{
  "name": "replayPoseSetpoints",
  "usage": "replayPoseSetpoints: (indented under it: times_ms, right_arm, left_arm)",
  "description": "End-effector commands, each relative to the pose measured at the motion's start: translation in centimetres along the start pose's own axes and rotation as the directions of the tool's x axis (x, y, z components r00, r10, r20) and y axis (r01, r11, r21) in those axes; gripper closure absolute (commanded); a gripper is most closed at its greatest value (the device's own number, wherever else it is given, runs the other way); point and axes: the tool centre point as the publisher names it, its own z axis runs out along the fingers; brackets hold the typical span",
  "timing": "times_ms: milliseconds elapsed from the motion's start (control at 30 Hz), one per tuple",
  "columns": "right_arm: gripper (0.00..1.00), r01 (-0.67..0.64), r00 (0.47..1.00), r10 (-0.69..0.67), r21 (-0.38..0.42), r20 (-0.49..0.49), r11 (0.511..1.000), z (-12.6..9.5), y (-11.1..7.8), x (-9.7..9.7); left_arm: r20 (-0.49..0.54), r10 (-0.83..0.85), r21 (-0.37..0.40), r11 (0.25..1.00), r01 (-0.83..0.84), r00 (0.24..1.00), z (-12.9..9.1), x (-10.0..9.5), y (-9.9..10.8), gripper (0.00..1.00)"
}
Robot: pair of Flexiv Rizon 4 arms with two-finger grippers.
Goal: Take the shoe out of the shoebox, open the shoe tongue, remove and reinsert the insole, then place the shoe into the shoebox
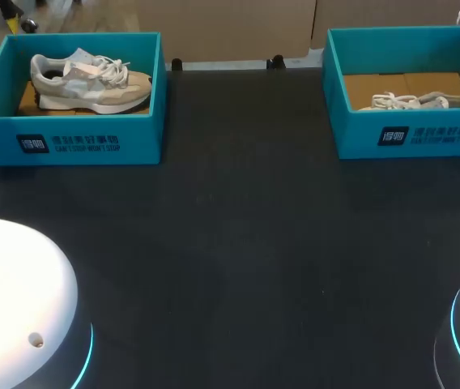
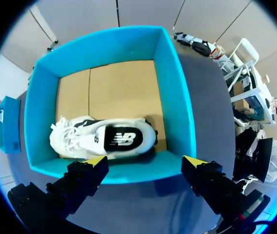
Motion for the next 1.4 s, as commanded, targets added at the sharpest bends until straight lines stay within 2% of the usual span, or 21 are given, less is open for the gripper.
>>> replayPoseSetpoints:
  times_ms: [33,67,267,367,567,700,1100,1400]
  right_arm:
    - [0.00,0.010,1.000,-0.010,0.003,0.002,1.000,-1.4,-1.1,0.3]
    - [0.00,0.012,1.000,-0.012,0.004,0.002,1.000,-1.7,-1.1,0.4]
    - [0.00,0.017,1.000,-0.017,0.012,0.004,1.000,-3.5,-1.3,0.7]
    - [0.00,0.016,1.000,-0.016,0.007,-0.007,1.000,-4.1,-1.4,0.7]
    - [0.00,0.017,1.000,-0.017,0.013,-0.008,1.000,-5.5,-1.5,0.6]
    - [0.00,0.017,1.000,-0.017,0.016,-0.003,1.000,-6.4,-1.5,0.5]
    - [0.00,0.025,1.000,-0.025,0.029,0.002,0.999,-8.8,-2.6,1.0]
    - [0.00,0.025,1.000,-0.025,0.029,0.002,0.999,-8.8,-2.6,1.0]
  left_arm:
    - [0.005,0.009,-0.004,1.000,-0.009,1.000,0.2,0.1,0.4,0.00]
    - [0.031,0.060,-0.024,0.998,-0.059,0.998,0.2,0.2,0.7,0.00]
    - [0.031,0.125,-0.069,0.990,-0.123,0.992,0.8,0.4,3.9,0.00]
    - [0.027,0.140,-0.058,0.989,-0.139,0.990,1.2,0.5,5.3,0.00]
    - [-0.008,0.174,-0.089,0.981,-0.174,0.985,2.2,1.3,7.4,0.00]
    - [-0.030,0.180,-0.118,0.976,-0.182,0.983,2.6,1.7,8.1,0.00]
    - [-0.048,0.166,-0.116,0.978,-0.171,0.985,4.0,2.1,10.1,0.00]
    - [-0.052,0.158,-0.108,0.981,-0.162,0.986,4.9,2.1,11.2,0.00]
